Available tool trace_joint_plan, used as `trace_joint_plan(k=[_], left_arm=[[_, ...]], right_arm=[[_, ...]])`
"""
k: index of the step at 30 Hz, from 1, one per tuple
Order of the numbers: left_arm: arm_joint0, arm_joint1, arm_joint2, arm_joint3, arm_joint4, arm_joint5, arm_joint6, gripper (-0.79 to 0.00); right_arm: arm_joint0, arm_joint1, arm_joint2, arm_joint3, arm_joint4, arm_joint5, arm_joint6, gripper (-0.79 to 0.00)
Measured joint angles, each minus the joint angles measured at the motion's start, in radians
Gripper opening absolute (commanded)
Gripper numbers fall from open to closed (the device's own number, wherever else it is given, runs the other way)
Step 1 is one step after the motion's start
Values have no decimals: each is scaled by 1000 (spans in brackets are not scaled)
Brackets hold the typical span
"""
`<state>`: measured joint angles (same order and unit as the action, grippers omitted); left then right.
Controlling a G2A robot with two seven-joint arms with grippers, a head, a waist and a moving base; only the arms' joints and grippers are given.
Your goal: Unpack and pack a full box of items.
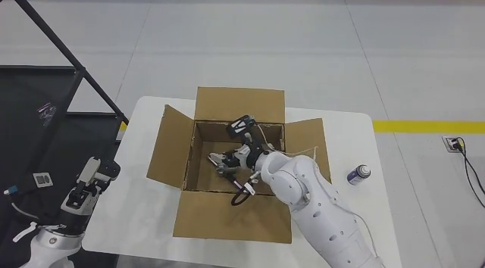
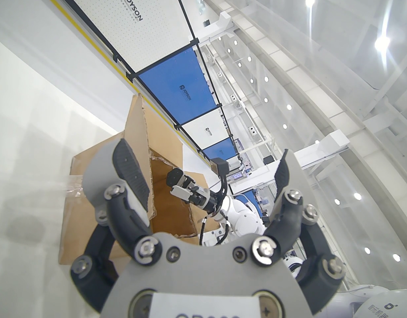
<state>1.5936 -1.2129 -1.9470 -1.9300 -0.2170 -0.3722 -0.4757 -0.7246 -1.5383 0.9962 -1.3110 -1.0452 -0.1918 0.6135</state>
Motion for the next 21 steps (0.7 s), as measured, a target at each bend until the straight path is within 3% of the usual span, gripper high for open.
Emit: trace_joint_plan(k=[9, 21], left_arm=[[0, 0, 0, 0, 0, 0, 0, 0], [0, 0, 0, 0, 0, 0, 0, 0]], right_arm=[[79, -1, -64, 47, -175, -69, 64, 0], [86, -2, -66, 59, -174, -68, 85, 0]])
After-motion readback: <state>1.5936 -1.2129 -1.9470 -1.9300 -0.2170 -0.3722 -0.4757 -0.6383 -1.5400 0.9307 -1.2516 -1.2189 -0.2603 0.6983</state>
